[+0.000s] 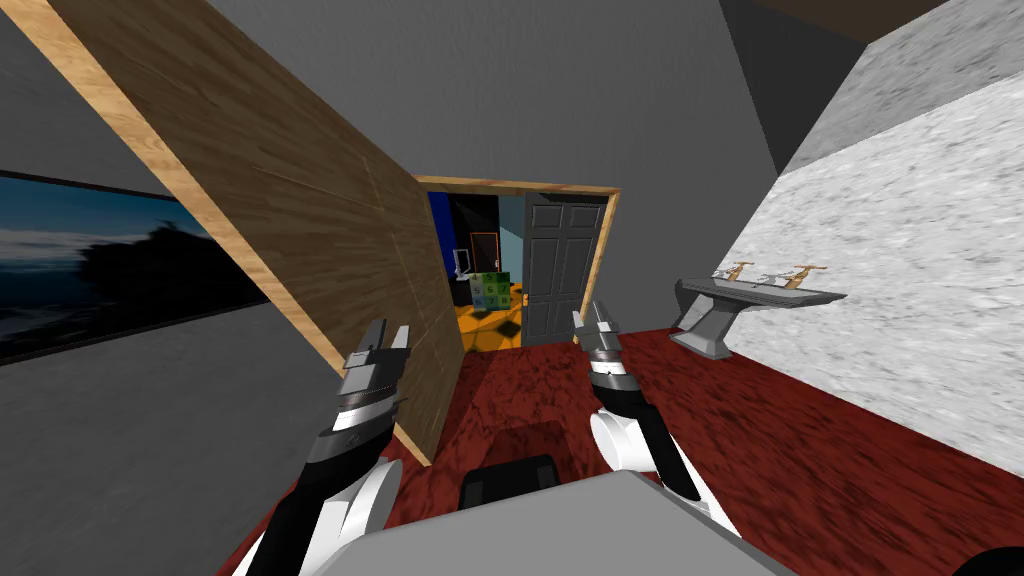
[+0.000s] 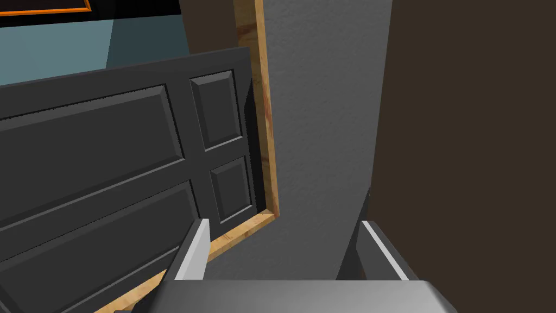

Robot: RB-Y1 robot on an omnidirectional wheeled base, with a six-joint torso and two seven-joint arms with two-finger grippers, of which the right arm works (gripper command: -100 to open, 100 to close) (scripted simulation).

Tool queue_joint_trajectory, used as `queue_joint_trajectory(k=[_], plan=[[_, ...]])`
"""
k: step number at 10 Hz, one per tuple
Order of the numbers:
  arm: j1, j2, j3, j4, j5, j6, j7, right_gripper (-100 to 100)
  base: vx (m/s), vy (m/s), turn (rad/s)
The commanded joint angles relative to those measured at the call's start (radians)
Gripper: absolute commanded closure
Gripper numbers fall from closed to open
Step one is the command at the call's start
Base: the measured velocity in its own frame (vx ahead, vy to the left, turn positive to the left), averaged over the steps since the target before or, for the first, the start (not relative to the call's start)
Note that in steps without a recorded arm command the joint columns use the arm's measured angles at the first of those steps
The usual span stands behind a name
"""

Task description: Pull the door open

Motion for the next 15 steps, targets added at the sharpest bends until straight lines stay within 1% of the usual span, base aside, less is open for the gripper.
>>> queue_joint_trajectory(k=[1,2,4,5,6,7,11,15], plan=[[-0.009,-0.008,-0.004,0.037,0.001,-0.010,0.000,-100,0.121,-0.008,0.022],[-0.011,-0.010,-0.005,0.047,0.001,-0.013,0.000,-100,0.196,-0.027,0.033],[-0.022,-0.018,-0.009,0.093,0.002,-0.027,0.000,-100,0.173,-0.013,0.029],[-0.025,-0.020,-0.011,0.108,0.003,-0.031,0.000,-100,0.149,-0.001,0.026],[-0.032,-0.025,-0.014,0.137,0.004,-0.039,0.000,-100,0.130,0.005,0.031],[-0.036,-0.028,-0.015,0.153,0.004,-0.044,0.000,-100,0.133,0.007,0.022],[-0.053,-0.038,-0.023,0.226,0.006,-0.065,0.000,-100,0.093,-0.008,0.024],[-0.072,-0.049,-0.031,0.310,0.008,-0.088,0.000,-100,0.101,-0.010,0.027]])
